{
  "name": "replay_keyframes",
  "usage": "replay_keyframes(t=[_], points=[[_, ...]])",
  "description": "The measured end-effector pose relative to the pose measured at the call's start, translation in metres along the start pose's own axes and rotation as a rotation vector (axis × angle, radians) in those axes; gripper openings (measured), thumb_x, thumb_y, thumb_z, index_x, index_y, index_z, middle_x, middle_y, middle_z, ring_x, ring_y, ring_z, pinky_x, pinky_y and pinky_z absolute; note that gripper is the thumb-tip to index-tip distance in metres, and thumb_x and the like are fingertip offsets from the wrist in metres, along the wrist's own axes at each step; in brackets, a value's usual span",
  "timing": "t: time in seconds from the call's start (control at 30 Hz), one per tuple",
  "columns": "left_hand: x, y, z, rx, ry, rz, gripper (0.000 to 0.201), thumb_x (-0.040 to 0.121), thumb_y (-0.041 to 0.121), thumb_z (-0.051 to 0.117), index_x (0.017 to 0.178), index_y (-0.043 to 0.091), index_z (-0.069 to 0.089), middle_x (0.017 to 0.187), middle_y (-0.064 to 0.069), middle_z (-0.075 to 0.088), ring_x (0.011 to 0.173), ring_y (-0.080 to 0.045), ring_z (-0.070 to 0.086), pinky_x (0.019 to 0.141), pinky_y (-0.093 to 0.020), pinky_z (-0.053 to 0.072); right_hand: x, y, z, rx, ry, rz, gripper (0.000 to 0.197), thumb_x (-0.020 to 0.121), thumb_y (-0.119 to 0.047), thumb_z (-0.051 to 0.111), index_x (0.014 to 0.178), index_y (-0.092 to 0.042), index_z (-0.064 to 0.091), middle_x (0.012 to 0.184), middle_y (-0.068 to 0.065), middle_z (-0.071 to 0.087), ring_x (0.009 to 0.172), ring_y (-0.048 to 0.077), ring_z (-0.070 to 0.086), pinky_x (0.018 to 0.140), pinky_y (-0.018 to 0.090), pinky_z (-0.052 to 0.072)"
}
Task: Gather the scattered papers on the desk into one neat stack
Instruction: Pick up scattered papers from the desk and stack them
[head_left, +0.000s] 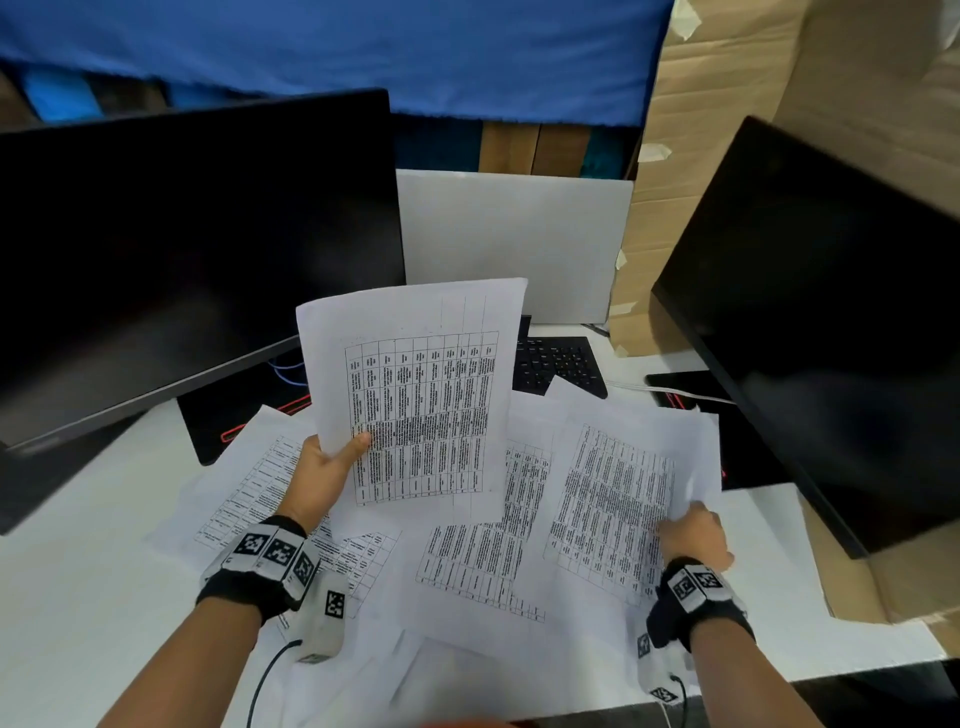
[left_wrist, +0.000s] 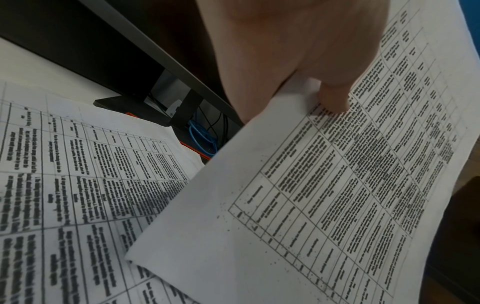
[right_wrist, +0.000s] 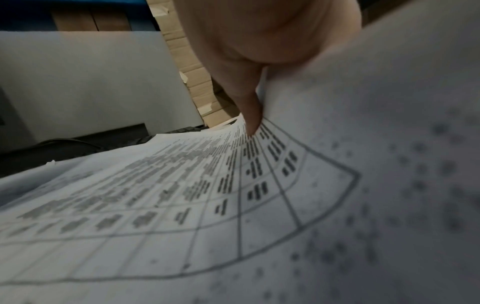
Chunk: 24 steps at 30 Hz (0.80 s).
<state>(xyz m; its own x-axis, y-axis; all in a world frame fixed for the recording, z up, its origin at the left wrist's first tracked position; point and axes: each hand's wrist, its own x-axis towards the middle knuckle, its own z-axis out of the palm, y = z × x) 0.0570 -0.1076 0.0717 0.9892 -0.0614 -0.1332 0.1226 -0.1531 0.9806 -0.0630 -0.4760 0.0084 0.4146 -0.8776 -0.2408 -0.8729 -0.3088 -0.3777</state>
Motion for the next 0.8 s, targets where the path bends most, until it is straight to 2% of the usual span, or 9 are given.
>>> replay_keyframes(t=[0.1, 0.2, 0.27, 0.37, 0.43, 0.57, 0.7, 0.77, 0.8], points=[[0.001, -0.001, -0.003, 0.0, 0.002, -0.009, 0.033, 0.087, 0.018, 0.055, 0.116, 0.003, 0.055, 0.096, -0.006, 0.064, 0.099, -0.028, 0.058, 0.096, -0.043, 0.045, -0.002, 0.001, -0.006, 0.193, 0.123, -0.122, 0.03, 0.084, -0.01, 0.057, 0.11, 0.002, 0.051, 0.102, 0.031, 0.062, 0.092, 0.044, 0.059, 0.072, 0.041, 0.046], [0.002, -0.004, -0.006, -0.006, 0.01, -0.018, 0.037, 0.086, 0.021, 0.057, 0.118, 0.004, 0.054, 0.104, -0.011, 0.064, 0.102, -0.028, 0.059, 0.098, -0.044, 0.044, -0.004, -0.003, -0.015, 0.467, 0.145, -0.179, 0.044, 0.081, -0.014, 0.066, 0.116, -0.004, 0.042, 0.105, 0.03, 0.062, 0.093, 0.043, 0.061, 0.08, 0.049, 0.052], [0.001, -0.005, -0.007, 0.001, 0.006, -0.019, 0.037, 0.086, 0.022, 0.057, 0.118, 0.004, 0.054, 0.105, -0.012, 0.064, 0.101, -0.028, 0.059, 0.097, -0.043, 0.045, -0.002, -0.004, -0.02, 0.553, 0.017, -0.127, 0.054, 0.077, -0.01, 0.071, 0.123, -0.003, 0.043, 0.112, 0.027, 0.061, 0.1, 0.04, 0.06, 0.088, 0.046, 0.049], [0.003, -0.008, -0.008, 0.011, -0.004, -0.03, 0.038, 0.085, 0.024, 0.057, 0.118, 0.004, 0.055, 0.108, -0.013, 0.065, 0.101, -0.028, 0.061, 0.096, -0.044, 0.046, -0.003, -0.012, -0.029, 0.391, -0.104, -0.191, 0.02, 0.08, -0.011, 0.068, 0.09, 0.005, 0.063, 0.091, 0.021, 0.067, 0.099, 0.039, 0.061, 0.085, 0.039, 0.048], [0.005, -0.011, -0.01, 0.013, 0.004, -0.044, 0.039, 0.085, 0.026, 0.058, 0.117, 0.004, 0.056, 0.108, -0.014, 0.066, 0.102, -0.03, 0.062, 0.096, -0.047, 0.047, -0.008, -0.023, -0.045, 0.377, -0.033, -0.304, 0.021, 0.084, -0.014, 0.063, 0.082, 0.007, 0.064, 0.082, 0.02, 0.065, 0.097, 0.041, 0.061, 0.082, 0.037, 0.046], [0.006, -0.015, -0.011, 0.02, 0.01, -0.045, 0.035, 0.086, 0.023, 0.057, 0.116, 0.006, 0.057, 0.105, -0.012, 0.066, 0.101, -0.03, 0.062, 0.095, -0.046, 0.047, -0.009, -0.041, -0.081, 0.396, 0.227, -0.502, 0.031, 0.089, -0.018, 0.057, 0.102, 0.01, 0.063, 0.092, 0.03, 0.067, 0.091, 0.042, 0.06, 0.079, 0.044, 0.046], [0.008, -0.019, -0.011, 0.022, 0.024, -0.061, 0.038, 0.085, 0.028, 0.058, 0.117, 0.006, 0.055, 0.106, -0.011, 0.066, 0.101, -0.029, 0.063, 0.093, -0.044, 0.048, -0.023, -0.062, -0.125, 0.563, 0.371, -0.631, 0.032, 0.089, -0.019, 0.058, 0.104, 0.009, 0.063, 0.084, 0.019, 0.065, 0.077, 0.019, 0.061, 0.081, 0.037, 0.05], [0.009, -0.019, -0.011, 0.025, 0.027, -0.067, 0.039, 0.085, 0.029, 0.058, 0.117, 0.006, 0.055, 0.105, -0.01, 0.066, 0.1, -0.029, 0.063, 0.091, -0.043, 0.049, -0.03, -0.071, -0.143, 0.715, 0.361, -0.675, 0.028, 0.088, -0.015, 0.059, 0.102, 0.008, 0.064, 0.079, 0.003, 0.065, 0.061, -0.011, 0.058, 0.069, 0.008, 0.048], [0.009, -0.017, -0.011, 0.024, 0.027, -0.067, 0.039, 0.085, 0.029, 0.058, 0.117, 0.006, 0.055, 0.104, -0.009, 0.067, 0.1, -0.029, 0.063, 0.09, -0.042, 0.049, -0.032, -0.075, -0.149, 0.802, 0.342, -0.688, 0.022, 0.087, -0.014, 0.06, 0.098, 0.004, 0.066, 0.075, -0.014, 0.067, 0.059, -0.02, 0.056, 0.062, 0.0, 0.044]])
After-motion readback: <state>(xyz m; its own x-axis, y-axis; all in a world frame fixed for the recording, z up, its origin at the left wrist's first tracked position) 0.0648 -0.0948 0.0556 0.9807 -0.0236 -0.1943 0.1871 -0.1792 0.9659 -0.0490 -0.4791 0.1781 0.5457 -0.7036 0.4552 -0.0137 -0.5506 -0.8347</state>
